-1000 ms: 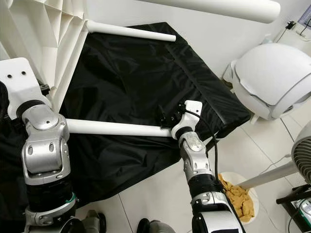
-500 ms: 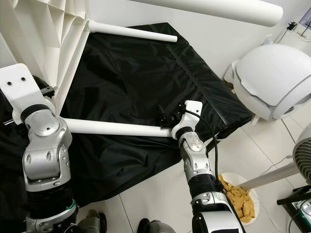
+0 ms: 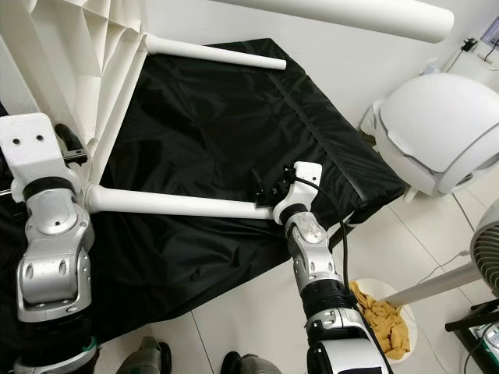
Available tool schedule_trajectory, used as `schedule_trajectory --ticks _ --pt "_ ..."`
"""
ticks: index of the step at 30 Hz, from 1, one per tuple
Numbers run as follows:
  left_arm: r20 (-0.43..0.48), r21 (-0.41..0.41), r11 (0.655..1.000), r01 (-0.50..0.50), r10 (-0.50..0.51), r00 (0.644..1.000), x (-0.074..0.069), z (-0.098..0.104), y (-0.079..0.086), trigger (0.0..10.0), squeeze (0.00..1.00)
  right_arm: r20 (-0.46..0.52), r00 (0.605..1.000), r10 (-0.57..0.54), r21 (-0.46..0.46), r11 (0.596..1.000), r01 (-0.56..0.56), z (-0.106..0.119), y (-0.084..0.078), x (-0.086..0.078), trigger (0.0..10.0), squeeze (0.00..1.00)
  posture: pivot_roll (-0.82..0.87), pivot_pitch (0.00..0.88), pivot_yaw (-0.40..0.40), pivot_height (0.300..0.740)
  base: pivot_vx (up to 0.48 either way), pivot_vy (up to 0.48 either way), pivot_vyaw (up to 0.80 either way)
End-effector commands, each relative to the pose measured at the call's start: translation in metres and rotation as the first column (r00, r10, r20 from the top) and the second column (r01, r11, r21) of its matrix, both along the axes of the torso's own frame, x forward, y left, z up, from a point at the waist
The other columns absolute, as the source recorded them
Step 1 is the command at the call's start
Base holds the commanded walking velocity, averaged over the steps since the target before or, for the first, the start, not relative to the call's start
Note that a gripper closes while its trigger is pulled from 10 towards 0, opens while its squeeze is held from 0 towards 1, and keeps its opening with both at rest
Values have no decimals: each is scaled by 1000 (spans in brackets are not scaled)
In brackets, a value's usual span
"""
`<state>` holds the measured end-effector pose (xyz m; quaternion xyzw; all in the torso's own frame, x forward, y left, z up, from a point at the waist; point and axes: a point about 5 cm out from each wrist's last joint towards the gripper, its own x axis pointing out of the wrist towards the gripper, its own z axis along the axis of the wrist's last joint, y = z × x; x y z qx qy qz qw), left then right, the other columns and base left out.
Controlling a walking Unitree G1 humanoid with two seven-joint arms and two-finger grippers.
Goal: Building children table
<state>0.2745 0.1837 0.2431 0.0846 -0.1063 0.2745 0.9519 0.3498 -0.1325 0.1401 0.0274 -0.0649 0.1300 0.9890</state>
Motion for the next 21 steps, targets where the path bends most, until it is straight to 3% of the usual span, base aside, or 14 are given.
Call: schedule_trajectory --ticks 1,2,3,5,7,13,21 --pt "-6 0 1000 7 -7 1000 1 -4 -1 10000 0 -34 999 5 -7 1000 -6 -8 0 -1 10000 0 33 109 -99 740 0 0 0" --pt "-6 0 1000 7 -7 1000 1 -4 -1 10000 0 -34 999 5 -7 1000 -6 -8 0 -1 10000 0 33 109 -99 740 0 0 0" --pt "10 -19 996 91 -91 996 2 -5 -3 10000 0 -34 999 21 -12 1000 -21 -9 2 -2 10000 0 36 106 -103 740 0 0 0" --pt "10 -19 996 91 -91 996 2 -5 -3 10000 0 -34 999 21 -12 1000 -21 -9 2 -2 10000 0 36 106 -103 740 0 0 0" --pt "38 -38 976 215 -214 976 3 -6 -12 10000 0 -27 999 39 -19 999 -39 -8 4 -3 10000 0 30 106 -101 740 0 0 0" --pt "51 -24 954 298 -296 954 1 -7 -17 10000 0 -8 998 56 -34 998 -56 -7 5 -5 10000 0 24 111 -96 740 0 0 0" --pt "53 67 927 368 -372 927 -6 -8 -12 10000 0 -8 998 64 -48 997 -65 -9 3 -8 10000 0 26 118 -99 740 0 0 0"
